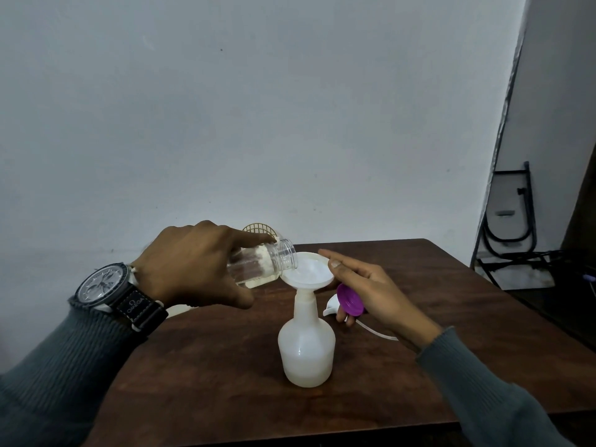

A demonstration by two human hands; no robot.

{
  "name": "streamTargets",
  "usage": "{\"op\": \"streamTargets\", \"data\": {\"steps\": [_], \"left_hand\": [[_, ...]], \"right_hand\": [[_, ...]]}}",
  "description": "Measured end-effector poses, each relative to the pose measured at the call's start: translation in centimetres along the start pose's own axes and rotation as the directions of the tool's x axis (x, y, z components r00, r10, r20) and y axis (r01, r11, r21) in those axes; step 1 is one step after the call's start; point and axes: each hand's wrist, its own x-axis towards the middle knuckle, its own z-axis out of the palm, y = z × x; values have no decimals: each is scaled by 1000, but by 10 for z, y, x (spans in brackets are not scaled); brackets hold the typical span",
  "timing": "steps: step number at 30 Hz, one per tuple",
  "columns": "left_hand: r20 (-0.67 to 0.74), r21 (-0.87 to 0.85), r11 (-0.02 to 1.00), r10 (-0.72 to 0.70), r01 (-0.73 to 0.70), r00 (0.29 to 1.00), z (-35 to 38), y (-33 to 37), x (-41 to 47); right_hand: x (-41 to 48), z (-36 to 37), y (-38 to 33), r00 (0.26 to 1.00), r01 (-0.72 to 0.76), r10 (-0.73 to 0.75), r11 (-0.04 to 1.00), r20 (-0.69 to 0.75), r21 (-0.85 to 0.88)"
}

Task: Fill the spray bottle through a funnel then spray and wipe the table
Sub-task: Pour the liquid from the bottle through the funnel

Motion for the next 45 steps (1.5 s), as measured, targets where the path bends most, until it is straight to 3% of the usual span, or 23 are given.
{"op": "streamTargets", "data": {"steps": [45], "left_hand": [[3, 13, 1000, 7, -7, 1000, 0, -1, 4]], "right_hand": [[-1, 2, -3, 1000, -3, 4, 1000, -9, 19]]}}
